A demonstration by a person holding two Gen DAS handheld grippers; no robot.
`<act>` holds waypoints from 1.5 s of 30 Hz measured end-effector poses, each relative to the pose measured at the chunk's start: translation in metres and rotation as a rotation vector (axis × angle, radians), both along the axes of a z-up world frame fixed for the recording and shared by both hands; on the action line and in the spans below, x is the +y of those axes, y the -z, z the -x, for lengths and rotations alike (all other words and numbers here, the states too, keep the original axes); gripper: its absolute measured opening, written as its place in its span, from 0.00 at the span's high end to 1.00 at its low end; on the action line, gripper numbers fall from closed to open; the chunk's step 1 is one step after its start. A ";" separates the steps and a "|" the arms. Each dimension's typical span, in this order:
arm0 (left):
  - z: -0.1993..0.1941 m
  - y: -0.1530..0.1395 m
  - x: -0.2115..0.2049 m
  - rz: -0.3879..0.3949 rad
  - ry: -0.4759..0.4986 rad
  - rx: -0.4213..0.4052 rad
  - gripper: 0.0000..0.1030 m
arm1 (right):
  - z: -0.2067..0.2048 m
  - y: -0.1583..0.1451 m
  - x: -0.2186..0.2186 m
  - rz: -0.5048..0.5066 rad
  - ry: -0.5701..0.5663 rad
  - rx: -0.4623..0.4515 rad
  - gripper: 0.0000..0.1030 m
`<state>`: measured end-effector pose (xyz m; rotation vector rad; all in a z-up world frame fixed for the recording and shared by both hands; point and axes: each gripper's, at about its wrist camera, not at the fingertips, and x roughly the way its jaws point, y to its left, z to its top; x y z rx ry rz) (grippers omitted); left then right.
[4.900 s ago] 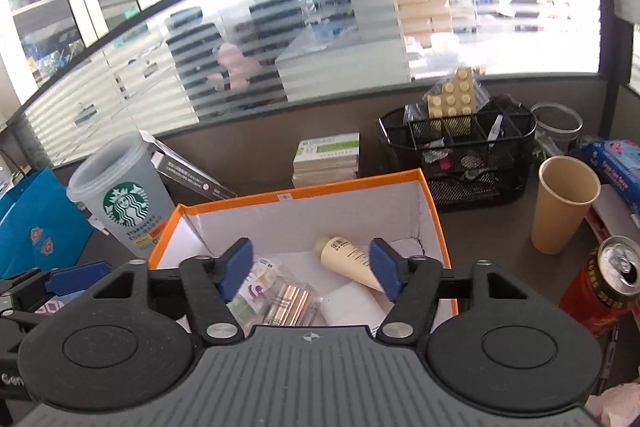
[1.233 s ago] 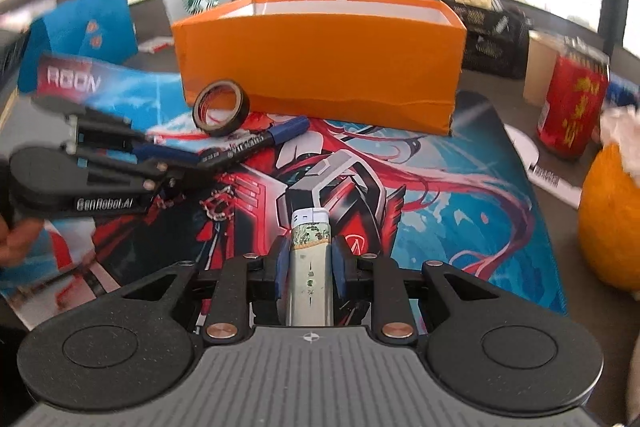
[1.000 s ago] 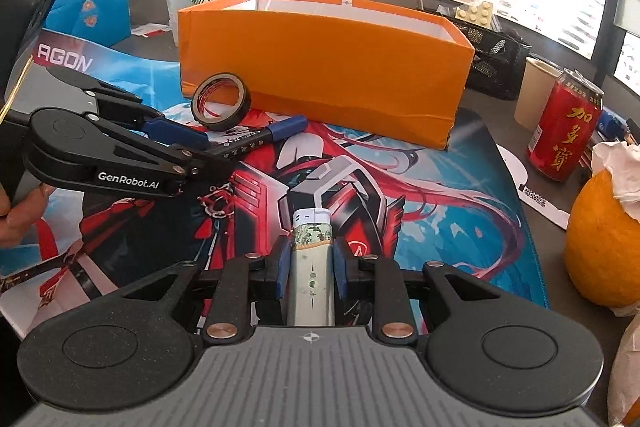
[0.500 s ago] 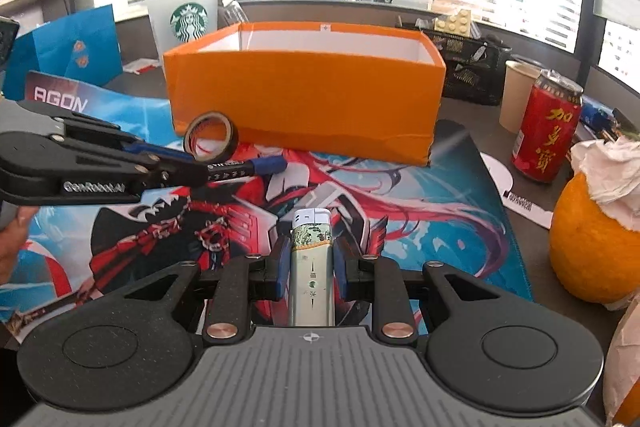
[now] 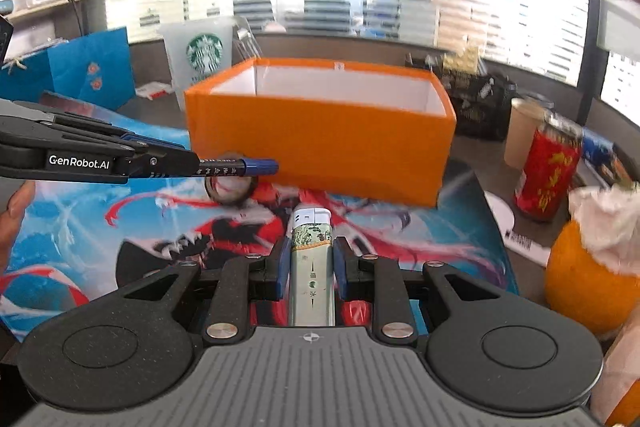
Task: Organize rigid objects
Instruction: 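Lift the green-label tube and marker and carry both over the orange box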
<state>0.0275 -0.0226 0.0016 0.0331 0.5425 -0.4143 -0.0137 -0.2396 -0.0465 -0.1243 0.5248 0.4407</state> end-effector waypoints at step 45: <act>-0.111 -0.062 0.005 0.050 -0.120 -0.047 0.89 | -0.118 -0.090 0.010 -0.107 0.014 -0.094 0.79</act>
